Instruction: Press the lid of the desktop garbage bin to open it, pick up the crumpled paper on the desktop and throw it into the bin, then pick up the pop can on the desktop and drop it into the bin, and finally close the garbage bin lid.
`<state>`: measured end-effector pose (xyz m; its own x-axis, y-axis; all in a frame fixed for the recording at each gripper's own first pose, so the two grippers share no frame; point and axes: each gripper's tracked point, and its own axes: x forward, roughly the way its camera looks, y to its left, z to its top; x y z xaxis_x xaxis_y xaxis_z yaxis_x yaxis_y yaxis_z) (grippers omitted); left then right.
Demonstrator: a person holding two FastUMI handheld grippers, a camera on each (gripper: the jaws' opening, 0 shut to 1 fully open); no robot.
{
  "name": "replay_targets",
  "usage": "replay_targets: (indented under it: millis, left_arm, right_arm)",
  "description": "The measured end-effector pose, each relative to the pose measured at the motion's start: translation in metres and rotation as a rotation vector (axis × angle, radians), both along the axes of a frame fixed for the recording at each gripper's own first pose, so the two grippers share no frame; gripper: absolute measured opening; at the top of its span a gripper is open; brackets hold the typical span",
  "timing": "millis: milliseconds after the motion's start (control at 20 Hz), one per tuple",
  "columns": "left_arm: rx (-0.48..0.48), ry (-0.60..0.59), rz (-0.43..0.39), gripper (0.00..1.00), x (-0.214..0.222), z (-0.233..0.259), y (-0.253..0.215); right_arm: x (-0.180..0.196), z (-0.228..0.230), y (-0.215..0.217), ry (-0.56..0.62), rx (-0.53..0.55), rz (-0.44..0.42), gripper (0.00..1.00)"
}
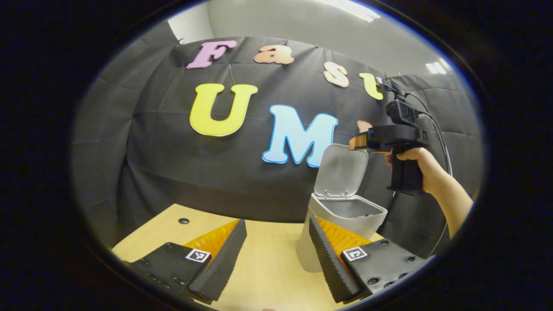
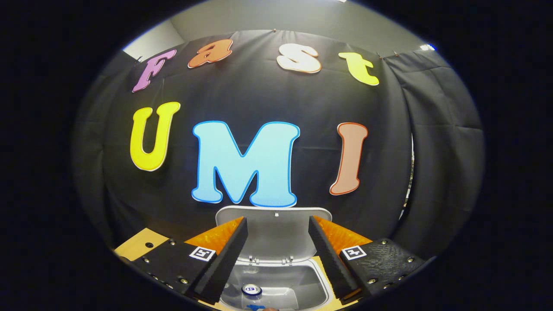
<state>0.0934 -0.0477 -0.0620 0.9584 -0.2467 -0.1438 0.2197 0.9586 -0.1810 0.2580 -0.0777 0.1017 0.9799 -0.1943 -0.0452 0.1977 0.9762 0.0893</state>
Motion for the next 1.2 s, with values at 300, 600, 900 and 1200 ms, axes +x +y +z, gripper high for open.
replay_targets:
  millis: [300,600,900,1200]
  left_arm:
    - [0.013,0.019,0.005,0.95,0.016,-0.005,0.008]
    - [0.011,0.012,0.009,0.95,0.022,0.001,0.008]
    - [-0.001,0.013,0.038,0.95,0.016,0.003,0.009]
    - [0.009,-0.007,0.072,0.95,0.001,0.008,0.011]
  right_arm:
    - [0.033,0.020,-0.013,-0.049,0.038,-0.024,0.89]
    - [0.054,0.020,-0.008,-0.033,0.059,0.003,0.90]
    - [0.056,0.004,-0.004,0.014,0.068,0.034,0.91]
    - [0.041,0.001,-0.001,0.003,0.072,0.053,0.91]
